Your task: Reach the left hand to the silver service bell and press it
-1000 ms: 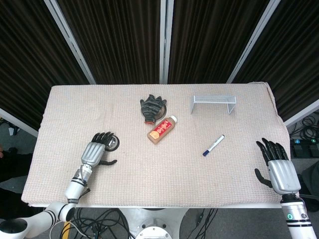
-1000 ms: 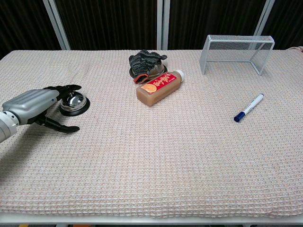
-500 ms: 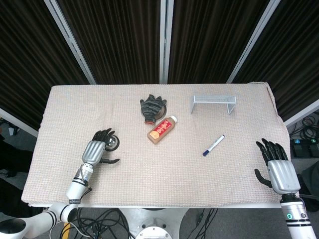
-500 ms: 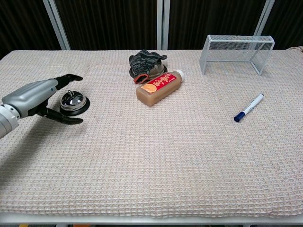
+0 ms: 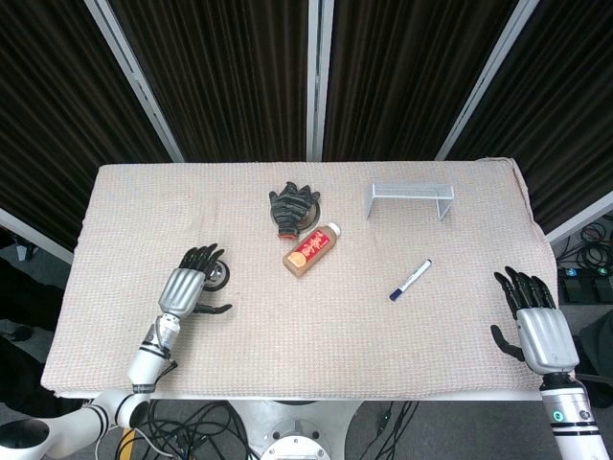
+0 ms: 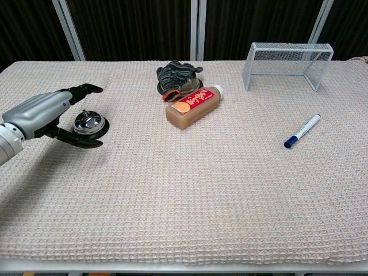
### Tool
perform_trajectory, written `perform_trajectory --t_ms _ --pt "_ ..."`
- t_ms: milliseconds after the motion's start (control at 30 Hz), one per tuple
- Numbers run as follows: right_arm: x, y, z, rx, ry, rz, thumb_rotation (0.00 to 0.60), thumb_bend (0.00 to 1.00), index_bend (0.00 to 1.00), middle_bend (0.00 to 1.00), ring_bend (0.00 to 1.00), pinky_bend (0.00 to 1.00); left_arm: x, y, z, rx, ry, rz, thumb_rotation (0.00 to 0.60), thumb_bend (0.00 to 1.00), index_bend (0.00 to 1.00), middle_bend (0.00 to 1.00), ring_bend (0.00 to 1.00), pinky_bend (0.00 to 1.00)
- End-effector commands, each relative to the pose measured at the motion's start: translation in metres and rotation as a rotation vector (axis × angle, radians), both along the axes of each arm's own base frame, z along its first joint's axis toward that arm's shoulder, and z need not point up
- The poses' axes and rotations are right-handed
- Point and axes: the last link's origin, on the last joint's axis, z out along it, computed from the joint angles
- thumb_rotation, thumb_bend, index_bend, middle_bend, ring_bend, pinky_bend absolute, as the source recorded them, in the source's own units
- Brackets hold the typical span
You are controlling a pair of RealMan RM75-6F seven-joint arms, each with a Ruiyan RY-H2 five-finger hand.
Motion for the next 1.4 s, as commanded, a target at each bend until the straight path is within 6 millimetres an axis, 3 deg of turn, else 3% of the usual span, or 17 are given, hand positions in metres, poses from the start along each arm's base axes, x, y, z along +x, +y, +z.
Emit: perform_trajectory --t_ms 33,200,367,533,800,1100,1400 --pt "0.0 0.0 0.0 0.001 0.001 -0.001 0.6 0.28 0.0 0.0 0.0 0.0 -0.008 -0.005 -0.006 -0.027 0.036 0.015 0.36 0.0 0.0 0.0 0.0 0.0" --pt "-0.001 -0.001 0.001 0.0 0.003 -0.006 0.6 0.28 0.0 0.0 0.0 0.0 -0.02 -0.008 -0.016 -0.066 0.116 0.028 0.328 0.0 0.0 0.0 0.0 0.0" --pt "-0.002 -0.001 0.0 0.002 -0.001 -0.007 0.6 0.28 0.0 0.0 0.0 0.0 -0.013 -0.003 -0.009 -0.018 0.107 -0.009 0.296 0.0 0.0 0.0 0.0 0.0" --pt "-0.001 0.0 0.0 0.003 -0.002 -0.005 0.6 0.28 0.0 0.0 0.0 0.0 -0.009 -0.002 -0.006 -0.006 0.095 -0.019 0.298 0.0 0.0 0.0 0.0 0.0" --pt "-0.002 -0.001 0.0 0.004 0.001 -0.008 0.6 0.28 0.0 0.0 0.0 0.0 -0.026 -0.015 -0.019 -0.076 0.122 0.038 0.294 0.0 0.0 0.0 0.0 0.0" --pt "-0.001 -0.001 0.001 0.0 -0.003 -0.003 0.6 0.28 0.0 0.0 0.0 0.0 -0.007 -0.004 -0.006 -0.003 0.068 -0.014 0.291 0.0 0.0 0.0 0.0 0.0" --pt "-0.002 -0.001 0.001 0.002 -0.003 -0.008 0.6 0.28 0.0 0.0 0.0 0.0 -0.02 -0.014 -0.016 -0.057 0.082 0.035 0.295 0.0 0.0 0.0 0.0 0.0"
